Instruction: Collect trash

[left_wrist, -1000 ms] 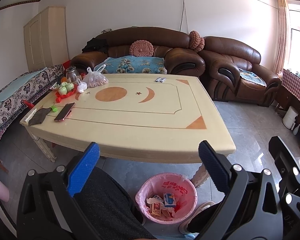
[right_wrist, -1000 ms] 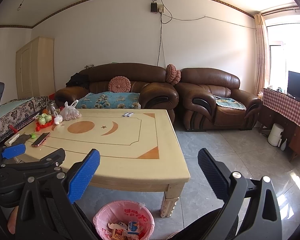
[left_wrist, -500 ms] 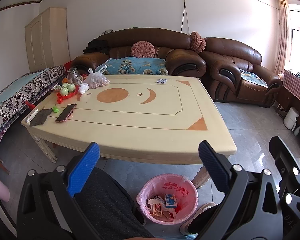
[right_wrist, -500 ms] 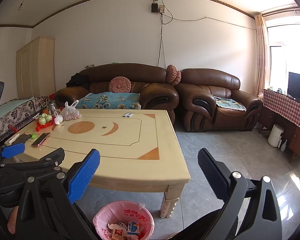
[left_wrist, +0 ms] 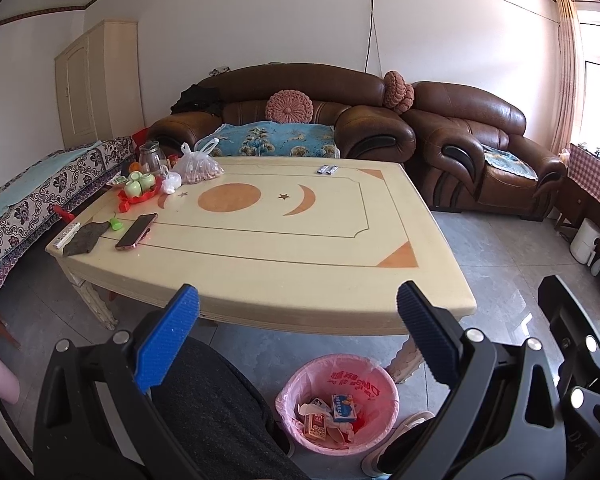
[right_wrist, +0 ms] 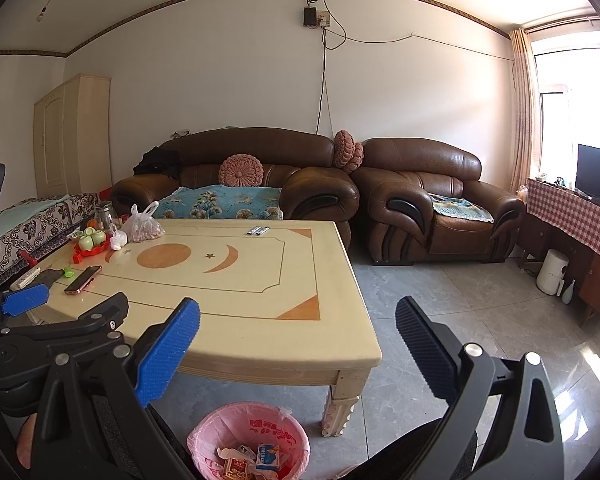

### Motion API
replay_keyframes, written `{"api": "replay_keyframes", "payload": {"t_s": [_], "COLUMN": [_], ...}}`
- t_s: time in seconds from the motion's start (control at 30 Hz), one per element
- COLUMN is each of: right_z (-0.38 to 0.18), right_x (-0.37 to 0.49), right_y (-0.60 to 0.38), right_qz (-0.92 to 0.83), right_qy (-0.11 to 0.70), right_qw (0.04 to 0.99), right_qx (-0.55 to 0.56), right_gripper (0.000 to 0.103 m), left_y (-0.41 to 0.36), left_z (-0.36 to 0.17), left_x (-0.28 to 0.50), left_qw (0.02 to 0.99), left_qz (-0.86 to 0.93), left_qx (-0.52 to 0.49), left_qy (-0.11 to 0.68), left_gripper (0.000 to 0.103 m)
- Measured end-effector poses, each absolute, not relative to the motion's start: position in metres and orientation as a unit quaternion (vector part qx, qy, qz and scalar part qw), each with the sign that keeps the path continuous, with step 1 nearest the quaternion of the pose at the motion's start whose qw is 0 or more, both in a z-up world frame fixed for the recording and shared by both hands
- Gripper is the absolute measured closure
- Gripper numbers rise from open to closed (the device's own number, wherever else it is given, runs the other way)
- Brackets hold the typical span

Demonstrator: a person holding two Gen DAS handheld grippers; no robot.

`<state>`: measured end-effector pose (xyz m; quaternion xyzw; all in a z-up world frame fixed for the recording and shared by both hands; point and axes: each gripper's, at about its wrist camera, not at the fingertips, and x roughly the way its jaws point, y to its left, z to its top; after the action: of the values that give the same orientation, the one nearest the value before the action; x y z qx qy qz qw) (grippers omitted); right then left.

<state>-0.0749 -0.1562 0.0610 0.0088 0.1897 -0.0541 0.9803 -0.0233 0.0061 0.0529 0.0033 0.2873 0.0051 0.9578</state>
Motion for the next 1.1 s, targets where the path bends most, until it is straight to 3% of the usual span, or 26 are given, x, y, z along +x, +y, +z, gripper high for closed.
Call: {"api": "replay_keyframes", "payload": {"t_s": [1.1], "right_z": [0.0638], "right_x": [-0.0751], "right_y": [-0.1597], "right_qz": [-0.053], "right_qy": [0.188], "right_qw": [0.981], "right_qx": [0.009], "right_gripper": [0.007], "left_y": [0.0066], "left_z": [0.0511], "left_x": [-0.0225], "left_qw": [0.956], "left_qz": [0.001], "left_qx": [0.003], "left_qy": [0.294], "left_gripper": [0.006]}}
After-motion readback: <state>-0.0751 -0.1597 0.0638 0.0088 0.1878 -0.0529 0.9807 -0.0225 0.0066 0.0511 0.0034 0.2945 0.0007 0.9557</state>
